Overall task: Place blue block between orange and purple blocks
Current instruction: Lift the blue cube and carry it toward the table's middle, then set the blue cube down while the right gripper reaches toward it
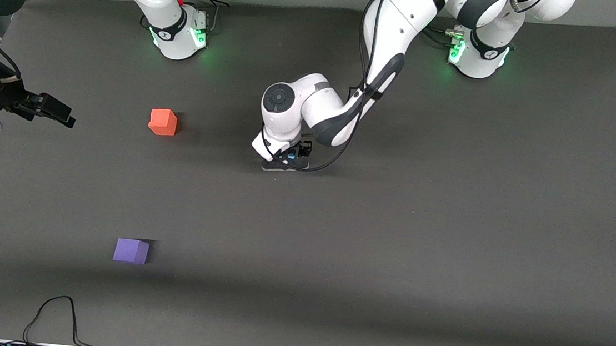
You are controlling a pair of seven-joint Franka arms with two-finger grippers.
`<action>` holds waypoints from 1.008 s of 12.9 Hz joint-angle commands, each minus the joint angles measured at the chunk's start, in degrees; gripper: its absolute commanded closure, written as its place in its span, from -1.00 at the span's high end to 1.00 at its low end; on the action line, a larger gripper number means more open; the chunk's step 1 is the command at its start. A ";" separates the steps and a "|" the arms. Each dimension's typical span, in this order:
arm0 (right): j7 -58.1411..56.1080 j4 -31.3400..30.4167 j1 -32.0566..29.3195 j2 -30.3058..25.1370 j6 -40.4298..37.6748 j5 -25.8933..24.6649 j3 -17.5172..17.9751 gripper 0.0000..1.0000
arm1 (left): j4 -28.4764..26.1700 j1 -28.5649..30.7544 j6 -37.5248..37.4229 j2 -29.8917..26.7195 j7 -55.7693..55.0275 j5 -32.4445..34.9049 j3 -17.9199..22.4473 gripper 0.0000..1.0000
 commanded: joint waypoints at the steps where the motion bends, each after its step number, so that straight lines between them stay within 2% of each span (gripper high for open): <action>1: 1.82 -0.21 0.29 0.49 1.17 -0.25 1.37 1.00 | 1.81 -0.62 -0.20 0.12 -0.76 0.71 0.95 1.00; 3: 4.37 -0.12 0.29 0.57 1.35 -0.25 3.13 1.00 | 1.90 0.51 -2.48 -2.69 -0.15 0.45 1.30 1.00; 5: 4.99 -0.03 0.20 1.10 2.13 0.80 4.88 1.00 | 1.81 6.03 -7.12 -7.60 3.70 -1.91 -0.18 1.00; 6: 5.78 0.05 0.12 1.28 2.57 1.76 7.15 1.00 | 1.55 9.45 -9.15 -10.50 7.21 -4.37 -0.71 1.00; 10: 13.85 -0.03 0.12 5.13 7.57 2.12 19.10 1.00 | -5.81 26.23 -17.67 -21.66 27.76 -12.46 -0.89 1.00; 13: 25.70 -0.47 0.38 13.03 18.01 0.46 30.26 1.00 | -14.07 37.84 -24.27 -31.76 41.46 -11.95 -0.54 1.00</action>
